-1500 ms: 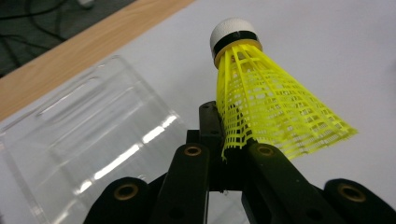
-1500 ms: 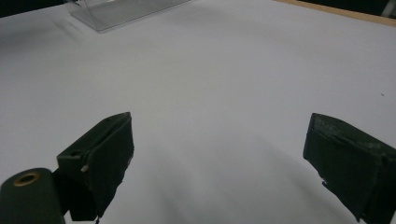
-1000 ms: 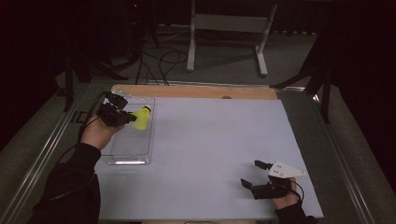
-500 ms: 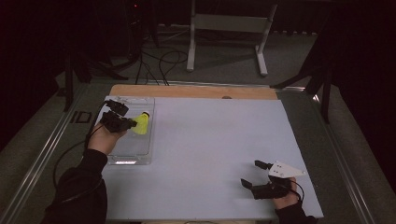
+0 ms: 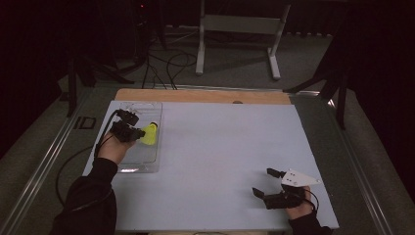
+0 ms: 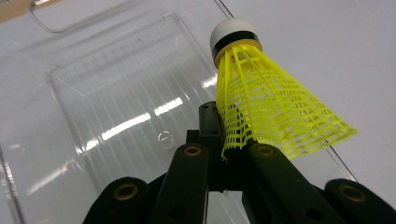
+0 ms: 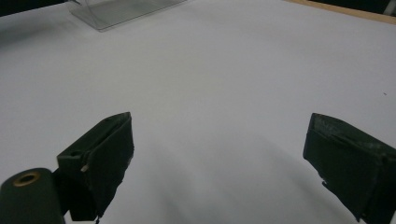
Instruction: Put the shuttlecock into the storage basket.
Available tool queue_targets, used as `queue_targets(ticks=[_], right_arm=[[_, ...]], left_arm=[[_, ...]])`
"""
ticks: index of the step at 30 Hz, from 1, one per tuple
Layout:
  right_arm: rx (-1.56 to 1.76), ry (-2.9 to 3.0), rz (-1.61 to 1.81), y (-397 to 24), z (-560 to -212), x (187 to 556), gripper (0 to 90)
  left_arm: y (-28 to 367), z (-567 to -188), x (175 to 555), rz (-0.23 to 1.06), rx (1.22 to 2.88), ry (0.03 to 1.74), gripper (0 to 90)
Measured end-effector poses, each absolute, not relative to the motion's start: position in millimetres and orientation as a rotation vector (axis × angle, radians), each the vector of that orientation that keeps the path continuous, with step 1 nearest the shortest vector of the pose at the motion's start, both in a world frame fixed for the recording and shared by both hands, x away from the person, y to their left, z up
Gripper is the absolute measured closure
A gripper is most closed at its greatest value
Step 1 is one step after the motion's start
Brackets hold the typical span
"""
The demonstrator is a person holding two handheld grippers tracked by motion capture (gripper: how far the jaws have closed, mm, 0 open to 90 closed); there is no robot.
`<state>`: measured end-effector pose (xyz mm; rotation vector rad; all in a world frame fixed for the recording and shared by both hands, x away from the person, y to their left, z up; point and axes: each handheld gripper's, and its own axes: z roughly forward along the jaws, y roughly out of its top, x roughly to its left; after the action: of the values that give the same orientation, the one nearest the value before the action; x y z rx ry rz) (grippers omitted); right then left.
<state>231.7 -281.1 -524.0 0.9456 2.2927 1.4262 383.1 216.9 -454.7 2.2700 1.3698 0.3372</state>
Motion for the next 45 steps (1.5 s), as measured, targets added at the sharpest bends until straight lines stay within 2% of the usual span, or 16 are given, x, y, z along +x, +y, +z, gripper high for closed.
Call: queue_targets(ticks=[22,27,31,33,35,38,45], right_arm=[[0.942,2.304,1.419,-280.8,-524.6,232.3,8.9],[0.948,2.305,1.419,-280.8,-524.9,232.4,8.9],[0.950,2.306,1.418,-280.8,-525.0,232.4,8.9],[0.952,2.306,1.416,-280.7,-525.0,232.3,8.9],[0.953,2.306,1.416,-280.7,-525.1,232.4,8.9],[0.948,2.306,1.415,-280.9,-525.3,232.7,8.9],[0.945,2.306,1.410,-281.3,-524.4,232.4,8.9]], left_arm=[[208.0,-467.8,385.2,0.277,2.367,1.374,87.6],[204.6,-463.6,384.4,0.281,2.359,1.383,65.1],[200.8,-454.9,383.1,0.294,2.356,1.391,38.9],[199.6,-450.3,382.0,0.308,2.340,1.394,28.3],[199.0,-445.4,381.2,0.315,2.325,1.393,22.0],[198.9,-439.1,379.1,0.263,2.301,1.353,3.7],[194.2,-434.8,376.1,0.289,2.330,1.291,0.3]])
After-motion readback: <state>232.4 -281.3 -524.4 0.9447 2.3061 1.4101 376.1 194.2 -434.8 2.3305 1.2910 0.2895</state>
